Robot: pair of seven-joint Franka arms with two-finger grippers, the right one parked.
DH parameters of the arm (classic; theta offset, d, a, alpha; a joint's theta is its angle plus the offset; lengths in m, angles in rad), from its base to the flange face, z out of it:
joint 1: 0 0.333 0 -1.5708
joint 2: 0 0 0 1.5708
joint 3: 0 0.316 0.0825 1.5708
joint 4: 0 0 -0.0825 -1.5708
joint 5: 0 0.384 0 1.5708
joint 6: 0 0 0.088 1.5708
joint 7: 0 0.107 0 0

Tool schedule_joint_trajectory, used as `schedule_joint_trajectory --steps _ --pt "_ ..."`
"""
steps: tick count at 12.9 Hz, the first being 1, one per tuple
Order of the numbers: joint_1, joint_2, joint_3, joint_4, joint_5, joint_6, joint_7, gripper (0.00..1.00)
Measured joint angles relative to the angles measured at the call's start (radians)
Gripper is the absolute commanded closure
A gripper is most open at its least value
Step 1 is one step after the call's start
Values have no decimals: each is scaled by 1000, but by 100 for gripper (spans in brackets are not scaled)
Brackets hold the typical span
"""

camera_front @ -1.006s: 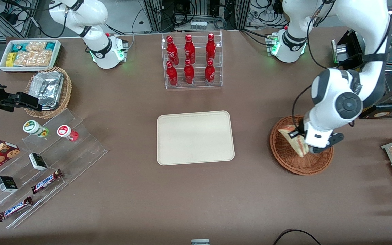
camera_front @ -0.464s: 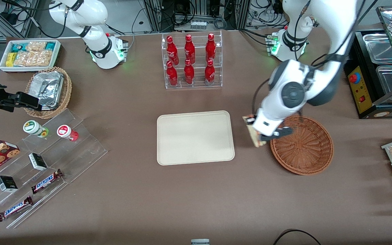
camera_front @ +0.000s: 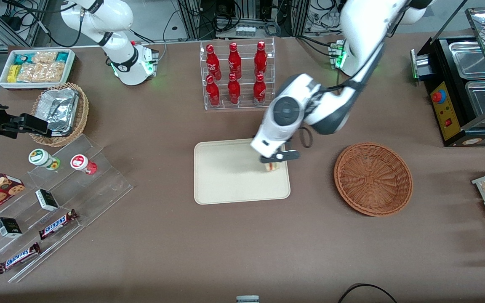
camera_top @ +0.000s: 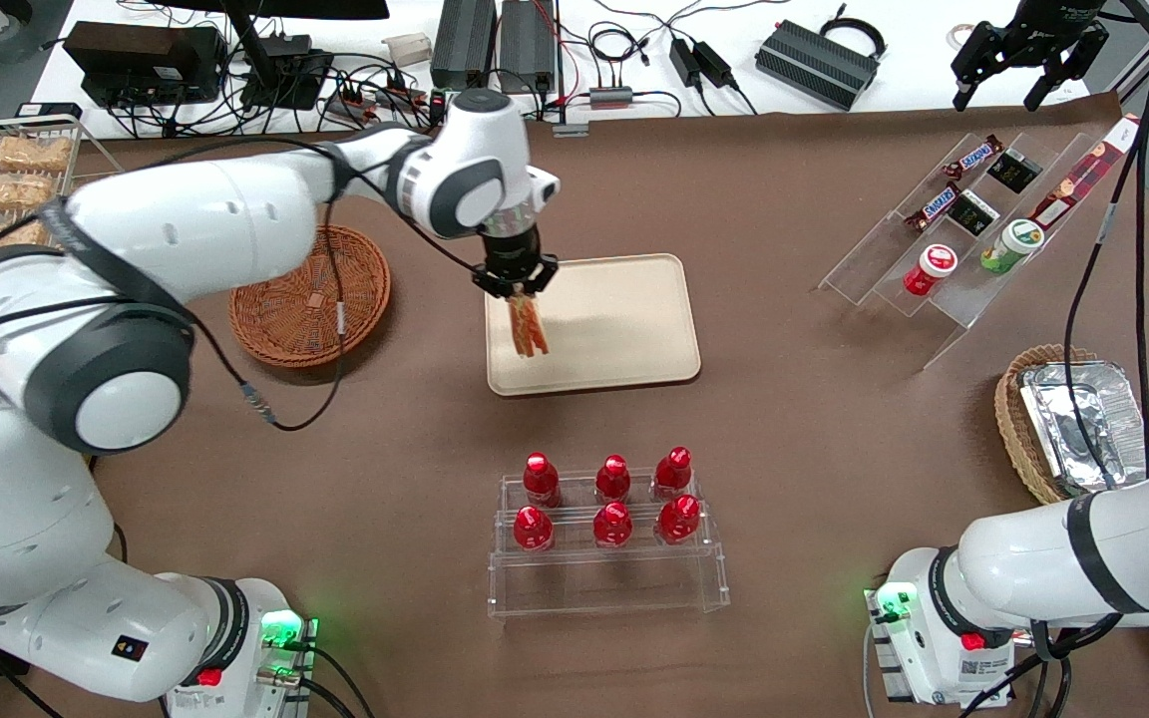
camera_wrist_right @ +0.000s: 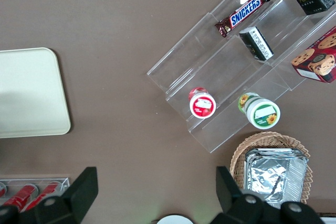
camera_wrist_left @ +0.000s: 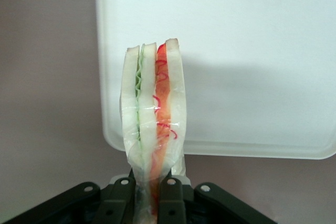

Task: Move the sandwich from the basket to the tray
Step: 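Carry the sandwich over the cream tray with the left gripper, then lower the sandwich onto the tray and open the left gripper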

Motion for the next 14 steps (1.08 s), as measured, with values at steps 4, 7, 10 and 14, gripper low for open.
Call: schedule_joint_trajectory --steps 4,7,10,14 --pt "-84 157 2 163 87 0 -87 100" --pt "-96 231 2 253 109 0 -87 100" --pt "-120 300 2 338 130 0 -87 100" --pt "-136 357 5 412 156 -2 -87 100"
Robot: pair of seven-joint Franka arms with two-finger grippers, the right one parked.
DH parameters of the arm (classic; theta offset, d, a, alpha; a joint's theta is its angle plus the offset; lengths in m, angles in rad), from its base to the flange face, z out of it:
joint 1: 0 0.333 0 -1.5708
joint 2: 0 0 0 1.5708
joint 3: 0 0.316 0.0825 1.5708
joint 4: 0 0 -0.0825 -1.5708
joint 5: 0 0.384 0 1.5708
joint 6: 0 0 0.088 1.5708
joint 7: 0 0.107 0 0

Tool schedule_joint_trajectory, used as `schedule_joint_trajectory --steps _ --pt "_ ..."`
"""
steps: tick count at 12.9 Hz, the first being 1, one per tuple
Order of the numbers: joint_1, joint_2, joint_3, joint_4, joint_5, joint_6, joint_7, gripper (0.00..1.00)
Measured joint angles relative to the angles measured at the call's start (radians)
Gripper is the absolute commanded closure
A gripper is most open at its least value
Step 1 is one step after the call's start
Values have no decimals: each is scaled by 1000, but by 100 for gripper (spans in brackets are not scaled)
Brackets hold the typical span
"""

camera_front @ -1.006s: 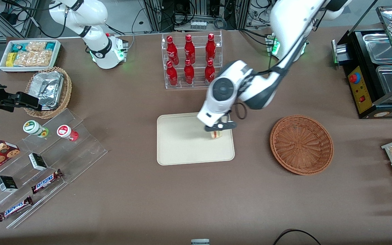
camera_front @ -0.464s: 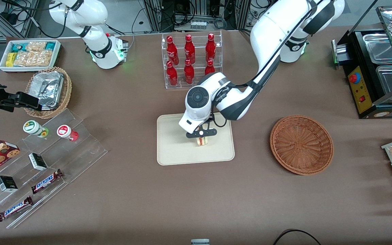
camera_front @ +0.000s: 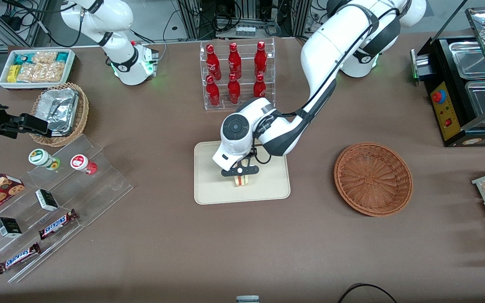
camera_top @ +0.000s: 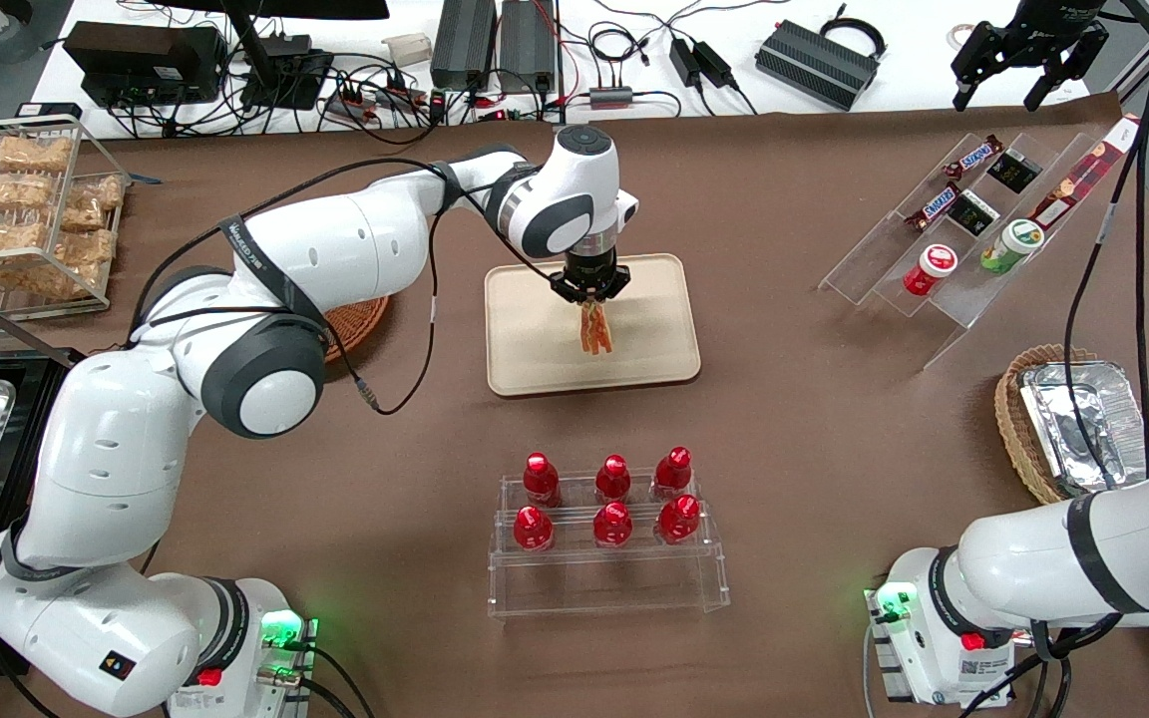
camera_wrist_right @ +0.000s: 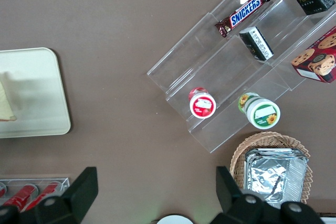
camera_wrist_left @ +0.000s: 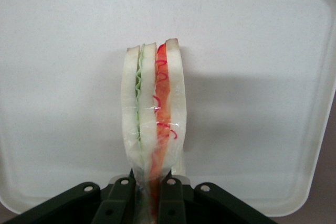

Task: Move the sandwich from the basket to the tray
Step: 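Lower the sandwich onto the tray and open the left gripper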

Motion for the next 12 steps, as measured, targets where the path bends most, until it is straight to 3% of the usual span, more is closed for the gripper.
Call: schedule_joint_trajectory --steps 11,12 --pt "-1 24 5 7 11 -4 -55 100" --pt "-1 27 5 7 11 -4 -60 83"
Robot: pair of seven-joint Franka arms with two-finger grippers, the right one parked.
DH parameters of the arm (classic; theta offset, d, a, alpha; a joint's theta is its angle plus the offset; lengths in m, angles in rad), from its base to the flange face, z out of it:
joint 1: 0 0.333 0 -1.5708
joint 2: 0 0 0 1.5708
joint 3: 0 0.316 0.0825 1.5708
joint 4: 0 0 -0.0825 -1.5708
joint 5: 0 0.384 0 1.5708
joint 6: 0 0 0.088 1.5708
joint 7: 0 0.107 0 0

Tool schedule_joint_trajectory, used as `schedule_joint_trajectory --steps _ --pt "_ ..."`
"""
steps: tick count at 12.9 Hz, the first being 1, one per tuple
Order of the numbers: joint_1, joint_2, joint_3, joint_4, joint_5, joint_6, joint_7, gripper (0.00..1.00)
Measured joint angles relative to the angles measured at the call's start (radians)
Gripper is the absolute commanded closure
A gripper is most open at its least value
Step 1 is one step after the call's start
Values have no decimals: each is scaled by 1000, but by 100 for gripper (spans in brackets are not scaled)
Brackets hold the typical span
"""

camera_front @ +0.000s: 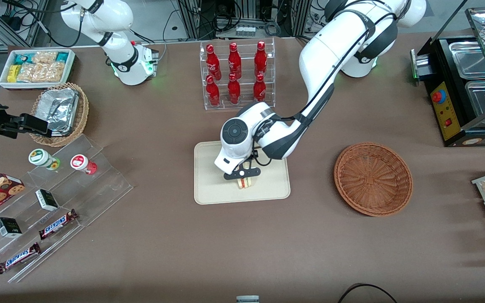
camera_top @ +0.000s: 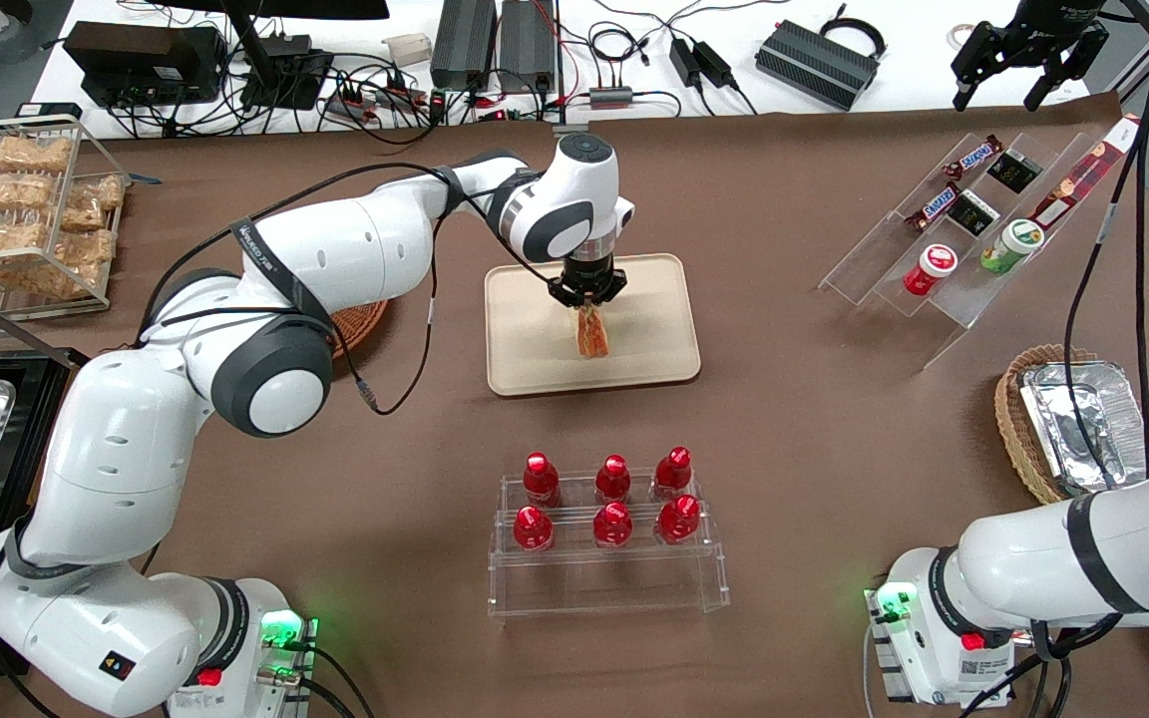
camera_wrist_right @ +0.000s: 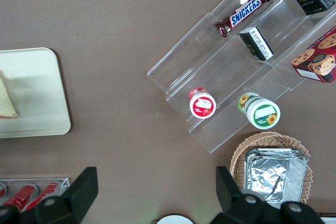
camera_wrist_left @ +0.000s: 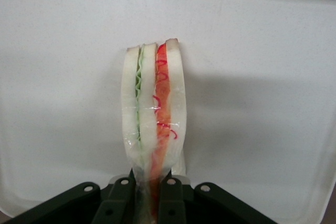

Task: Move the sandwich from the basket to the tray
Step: 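Lower the sandwich onto the tray and open the left gripper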

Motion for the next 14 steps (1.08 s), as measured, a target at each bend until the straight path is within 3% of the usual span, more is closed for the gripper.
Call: schedule_joint_trajectory --steps 1,2,10,14 --pt "0 1 0 1 0 0 -1 49" --pt "0 1 0 1 0 0 -2 0" --pt "0 1 0 7 0 -2 -2 0" --pt "-2 -3 -11 74 -1 -112 -3 0"
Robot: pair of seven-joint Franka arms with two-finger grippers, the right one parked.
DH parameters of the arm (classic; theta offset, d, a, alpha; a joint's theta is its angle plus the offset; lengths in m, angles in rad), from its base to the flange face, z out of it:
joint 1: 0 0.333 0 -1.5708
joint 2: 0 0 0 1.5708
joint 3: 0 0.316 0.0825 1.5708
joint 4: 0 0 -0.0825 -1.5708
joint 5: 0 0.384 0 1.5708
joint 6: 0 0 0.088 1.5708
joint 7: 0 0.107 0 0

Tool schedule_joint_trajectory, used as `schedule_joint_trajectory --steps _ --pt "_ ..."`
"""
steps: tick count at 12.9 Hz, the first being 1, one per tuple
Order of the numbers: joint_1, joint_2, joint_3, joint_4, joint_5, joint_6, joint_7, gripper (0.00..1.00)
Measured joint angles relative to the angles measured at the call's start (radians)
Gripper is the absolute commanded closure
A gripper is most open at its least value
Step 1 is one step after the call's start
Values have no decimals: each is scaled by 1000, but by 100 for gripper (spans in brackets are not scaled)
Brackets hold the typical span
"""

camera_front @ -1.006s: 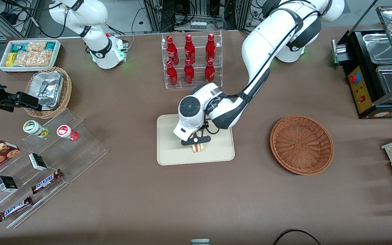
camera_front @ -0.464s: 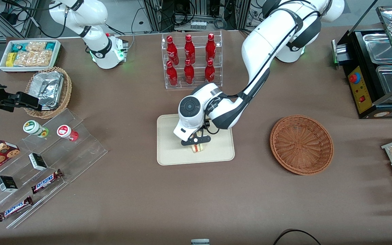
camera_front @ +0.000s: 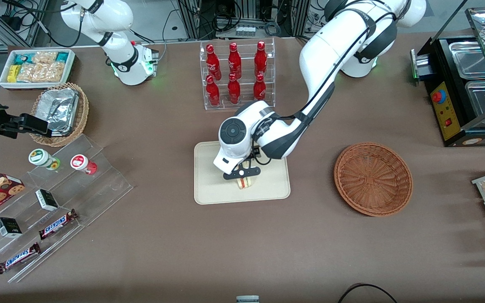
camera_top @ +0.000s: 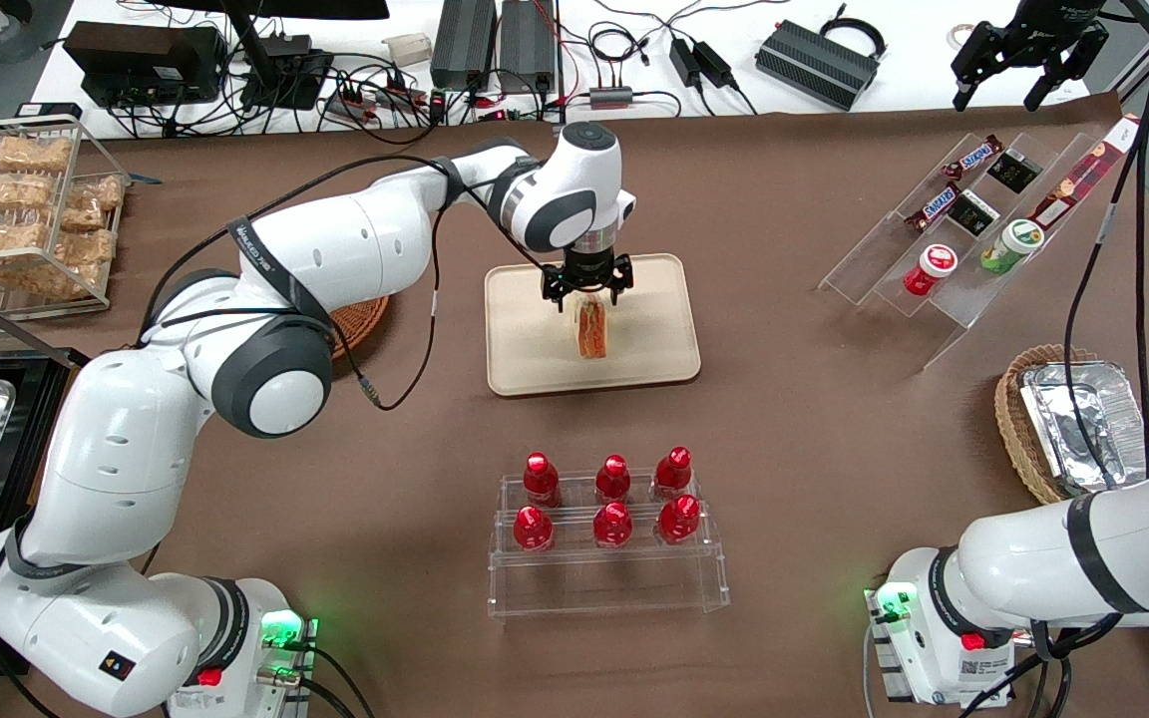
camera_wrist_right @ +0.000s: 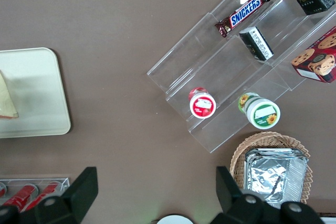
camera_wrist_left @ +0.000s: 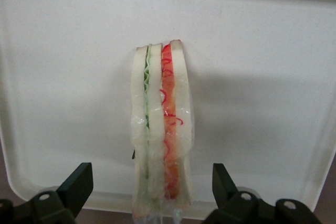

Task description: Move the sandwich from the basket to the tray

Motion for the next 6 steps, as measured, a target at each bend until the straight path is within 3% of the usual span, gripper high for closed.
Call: schedule_joint_trajectory --steps 6 --pt "1 -79 -9 57 -8 -116 18 0"
